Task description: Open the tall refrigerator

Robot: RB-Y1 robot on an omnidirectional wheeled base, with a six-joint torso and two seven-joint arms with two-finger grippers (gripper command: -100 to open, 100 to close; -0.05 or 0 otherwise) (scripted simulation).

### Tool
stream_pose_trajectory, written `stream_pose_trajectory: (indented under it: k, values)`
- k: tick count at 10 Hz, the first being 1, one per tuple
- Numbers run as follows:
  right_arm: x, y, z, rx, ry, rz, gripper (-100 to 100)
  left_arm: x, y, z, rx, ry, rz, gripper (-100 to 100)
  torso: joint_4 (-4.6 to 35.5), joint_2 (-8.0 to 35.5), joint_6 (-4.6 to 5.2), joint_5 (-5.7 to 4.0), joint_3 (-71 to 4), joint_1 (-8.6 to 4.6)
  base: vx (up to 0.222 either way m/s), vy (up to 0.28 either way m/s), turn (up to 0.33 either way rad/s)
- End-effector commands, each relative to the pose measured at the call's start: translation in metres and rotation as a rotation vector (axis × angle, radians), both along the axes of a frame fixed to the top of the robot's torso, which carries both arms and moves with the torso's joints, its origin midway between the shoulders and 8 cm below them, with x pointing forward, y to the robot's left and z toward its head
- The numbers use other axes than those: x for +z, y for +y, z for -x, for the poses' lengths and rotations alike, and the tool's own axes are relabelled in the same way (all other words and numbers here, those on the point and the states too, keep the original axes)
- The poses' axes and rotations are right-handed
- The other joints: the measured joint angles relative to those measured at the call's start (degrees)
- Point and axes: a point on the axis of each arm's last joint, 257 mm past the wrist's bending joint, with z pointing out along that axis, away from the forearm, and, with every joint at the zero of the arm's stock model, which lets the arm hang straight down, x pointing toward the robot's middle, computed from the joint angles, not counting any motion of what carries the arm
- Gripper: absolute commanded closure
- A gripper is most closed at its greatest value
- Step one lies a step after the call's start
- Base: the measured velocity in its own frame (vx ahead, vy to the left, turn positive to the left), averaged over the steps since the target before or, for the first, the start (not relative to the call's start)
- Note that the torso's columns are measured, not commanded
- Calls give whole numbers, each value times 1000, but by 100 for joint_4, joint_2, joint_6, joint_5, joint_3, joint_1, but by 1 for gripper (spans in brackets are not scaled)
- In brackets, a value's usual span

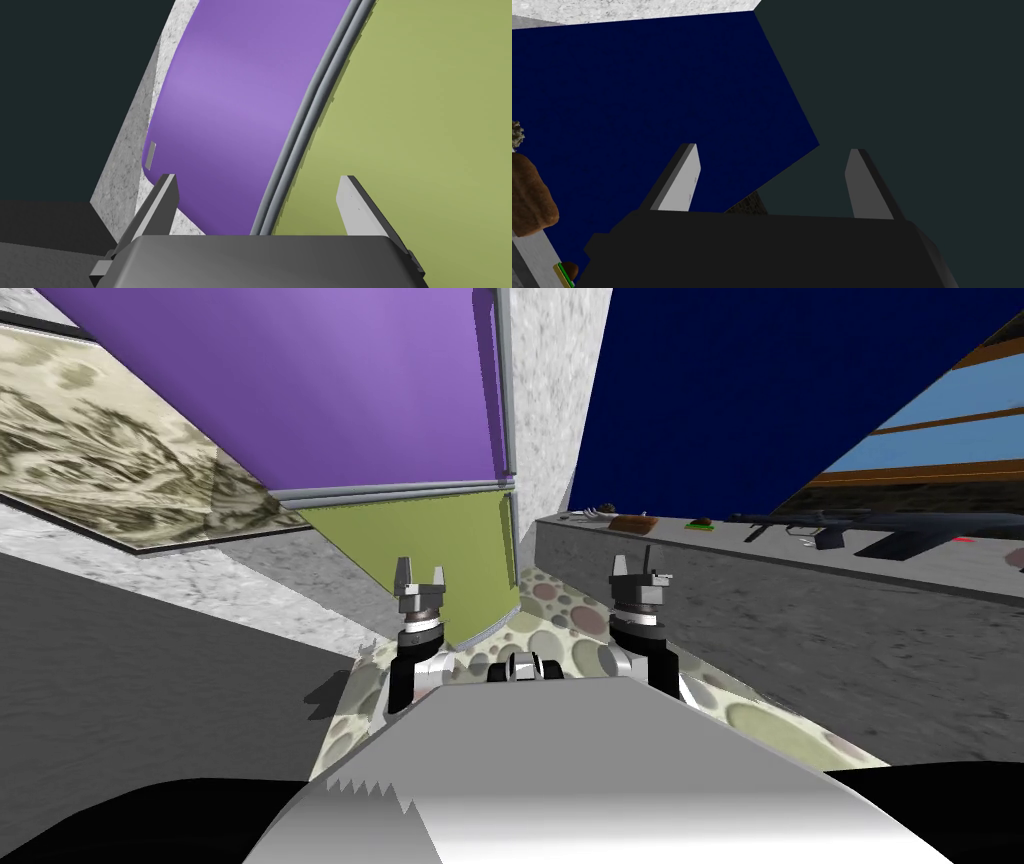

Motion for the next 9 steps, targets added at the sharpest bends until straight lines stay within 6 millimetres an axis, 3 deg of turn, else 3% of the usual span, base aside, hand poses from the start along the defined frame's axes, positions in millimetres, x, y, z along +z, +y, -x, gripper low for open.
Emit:
stream_pose_trajectory:
  k: [1, 9]
  values:
    - [0, 0, 0, 0, 0, 0, 0, 8, 3, -9, -12, 9, -25, -100, 8, 12, 0, 2, 1, 5, 127, -92, 118]
    - [0, 0, 0, 0, 0, 0, 0, 55, 28, -36, -17, 8, -19, -100, 22, 51, -1, 7, 25, 24, 159, -125, 165]
